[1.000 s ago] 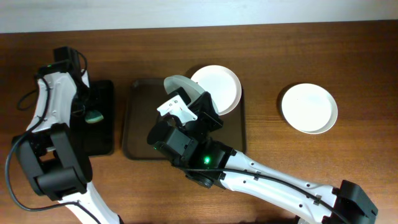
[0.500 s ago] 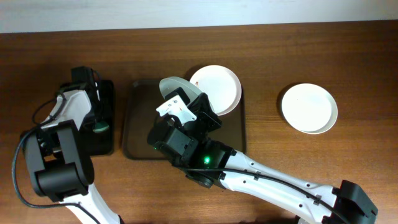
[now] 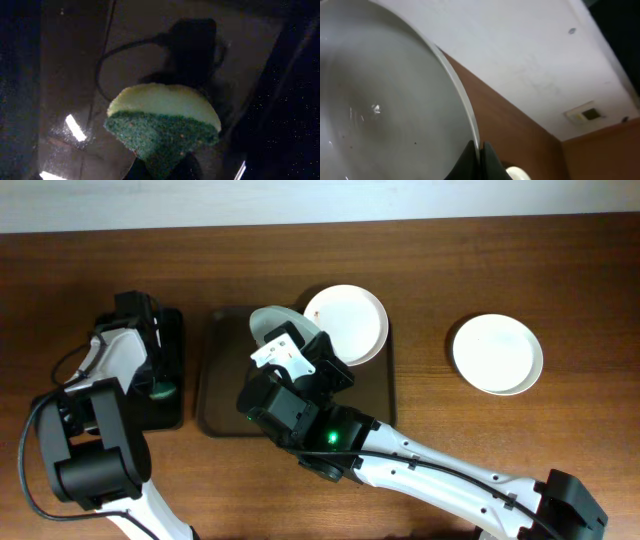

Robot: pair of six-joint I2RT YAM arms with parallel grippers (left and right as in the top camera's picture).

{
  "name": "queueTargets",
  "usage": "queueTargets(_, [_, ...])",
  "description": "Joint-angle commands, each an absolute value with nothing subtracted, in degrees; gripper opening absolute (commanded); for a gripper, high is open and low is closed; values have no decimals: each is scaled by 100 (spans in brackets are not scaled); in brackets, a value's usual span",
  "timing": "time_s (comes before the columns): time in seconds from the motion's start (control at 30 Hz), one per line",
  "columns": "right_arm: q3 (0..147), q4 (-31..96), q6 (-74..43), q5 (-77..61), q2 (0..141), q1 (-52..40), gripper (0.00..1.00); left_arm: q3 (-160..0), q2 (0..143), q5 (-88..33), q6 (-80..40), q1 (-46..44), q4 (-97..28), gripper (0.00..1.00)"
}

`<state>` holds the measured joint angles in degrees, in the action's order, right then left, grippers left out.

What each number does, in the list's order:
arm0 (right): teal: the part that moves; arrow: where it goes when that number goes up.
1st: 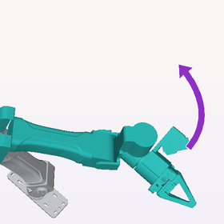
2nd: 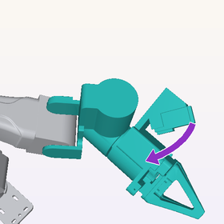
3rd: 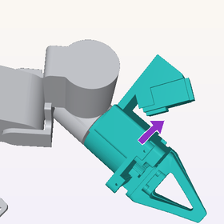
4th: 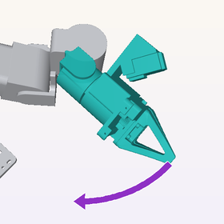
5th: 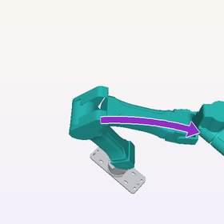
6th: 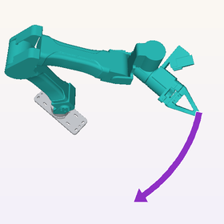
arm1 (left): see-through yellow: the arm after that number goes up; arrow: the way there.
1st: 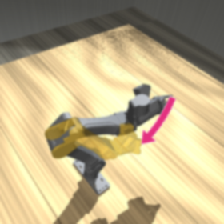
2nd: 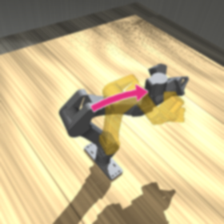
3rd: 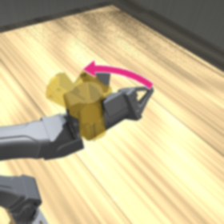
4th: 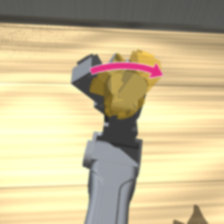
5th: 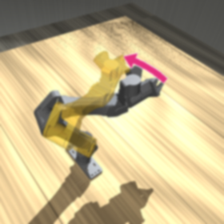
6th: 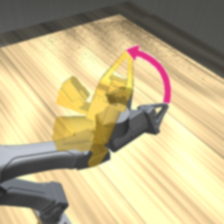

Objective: Clean dirty plates on tray and stack at the side
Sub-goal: 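Carry the cleaned plate right and stack it on the side plate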

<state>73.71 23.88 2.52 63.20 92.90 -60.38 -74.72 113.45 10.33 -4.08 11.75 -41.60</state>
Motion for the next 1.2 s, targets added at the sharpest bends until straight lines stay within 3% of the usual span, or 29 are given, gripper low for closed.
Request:
queueTargets(0.0, [7417,2375,-550,5800,9312,-6062,4,-8385,11008,1033,-423,1214,-4733,1])
queueTargets(0.13, [7419,2215,-655,5736,9244,-5996,4,-9244,10860,895,-425,1216,-5527,1])
queueTargets(0.3, [7422,2209,-652,5767,8899,-5481,4,-9638,10855,-176,-425,1214,-6141,1])
queueTargets(0.53, [7382,2530,-652,7183,9006,-4871,4,-9638,10855,-777,-425,1044,-6246,1])
queueTargets(0.73, [7411,3308,-1719,4025,8477,-4075,4,-9638,10857,-773,-425,532,-6202,0])
queueTargets(0.93, [7411,4270,-2049,991,7784,-1573,4,-9638,10862,-773,-423,169,-6066,1])
queueTargets(1.17, [7402,4995,-2045,346,8346,1050,4,-9638,10862,-773,-423,80,-5992,1])
